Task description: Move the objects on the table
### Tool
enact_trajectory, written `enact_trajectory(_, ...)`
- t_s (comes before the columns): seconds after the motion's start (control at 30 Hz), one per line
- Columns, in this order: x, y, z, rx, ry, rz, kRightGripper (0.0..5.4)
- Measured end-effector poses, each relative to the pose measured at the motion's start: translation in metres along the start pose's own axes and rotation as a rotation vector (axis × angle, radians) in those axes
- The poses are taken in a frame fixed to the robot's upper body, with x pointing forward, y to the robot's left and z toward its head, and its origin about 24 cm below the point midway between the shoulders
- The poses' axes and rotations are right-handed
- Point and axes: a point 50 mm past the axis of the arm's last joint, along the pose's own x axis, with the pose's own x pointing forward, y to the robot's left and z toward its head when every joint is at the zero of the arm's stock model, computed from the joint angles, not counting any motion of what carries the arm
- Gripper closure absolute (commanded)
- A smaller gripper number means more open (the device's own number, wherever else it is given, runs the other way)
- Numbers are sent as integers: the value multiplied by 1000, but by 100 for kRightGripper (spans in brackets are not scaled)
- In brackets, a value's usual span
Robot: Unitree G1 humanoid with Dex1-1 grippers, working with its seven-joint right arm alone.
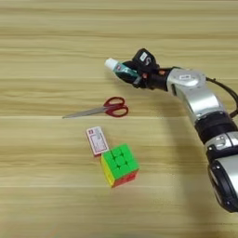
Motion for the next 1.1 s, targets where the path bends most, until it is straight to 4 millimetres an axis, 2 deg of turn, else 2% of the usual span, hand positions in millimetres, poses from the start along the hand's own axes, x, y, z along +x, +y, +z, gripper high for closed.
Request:
enact_trajectory(0.27,-10,13,25,-66,-95,95,371)
enact_trajectory(0.37,-16,17,26,-98,-94,134,371)
enact_trajectory(0.6,-29,26,8,-93,-36,241,371)
enact_trajectory(0.73,-43,27,-4,-114,2,301,371)
enact_trajectory(0.9,-51,27,-16,-128,33,353,371)
enact_trajectory(1.1,-62,30,-41,-105,90,446,371)
